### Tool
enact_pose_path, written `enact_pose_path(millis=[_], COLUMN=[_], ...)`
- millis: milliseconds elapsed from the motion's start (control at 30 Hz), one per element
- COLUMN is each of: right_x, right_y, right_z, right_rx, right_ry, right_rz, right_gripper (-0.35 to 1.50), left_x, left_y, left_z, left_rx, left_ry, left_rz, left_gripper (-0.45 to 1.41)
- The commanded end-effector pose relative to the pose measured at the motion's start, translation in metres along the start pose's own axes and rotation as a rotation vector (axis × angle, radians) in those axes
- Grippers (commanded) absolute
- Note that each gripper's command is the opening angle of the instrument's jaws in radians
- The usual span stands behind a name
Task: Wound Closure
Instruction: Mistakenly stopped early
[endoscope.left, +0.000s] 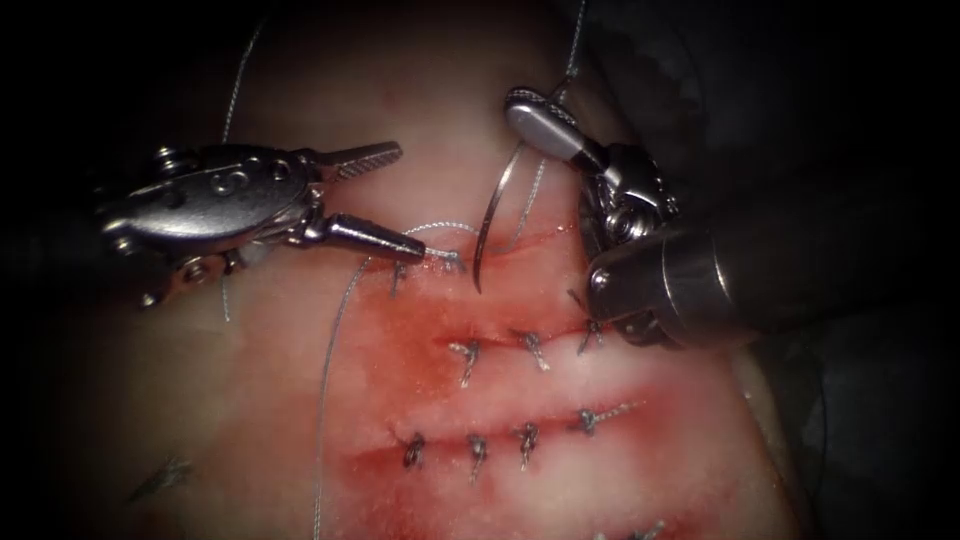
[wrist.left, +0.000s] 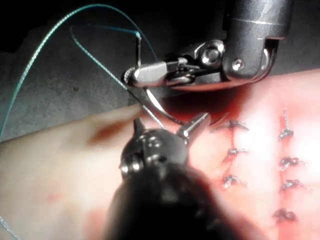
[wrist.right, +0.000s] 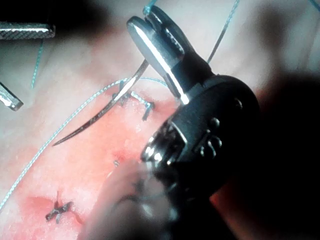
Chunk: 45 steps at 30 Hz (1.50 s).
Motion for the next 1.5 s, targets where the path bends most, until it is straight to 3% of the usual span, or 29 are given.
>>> enact_pose_path(millis=[33,1500], right_x=[0.0008,0.0008], right_y=[0.0,0.0], right_z=[0.0003,0.0003], right_rx=[-0.002,-0.002], right_ry=[-0.001,-0.001], right_rz=[0.002,0.002], right_gripper=[-0.35,-0.35], left_x=[-0.0019,-0.0019], left_y=[0.0005,0.0005], left_z=[0.0004,0.0004], left_rx=[-0.002,-0.002], left_ry=[-0.009,-0.009], left_rz=[0.003,0.003], left_gripper=[0.69,0.69])
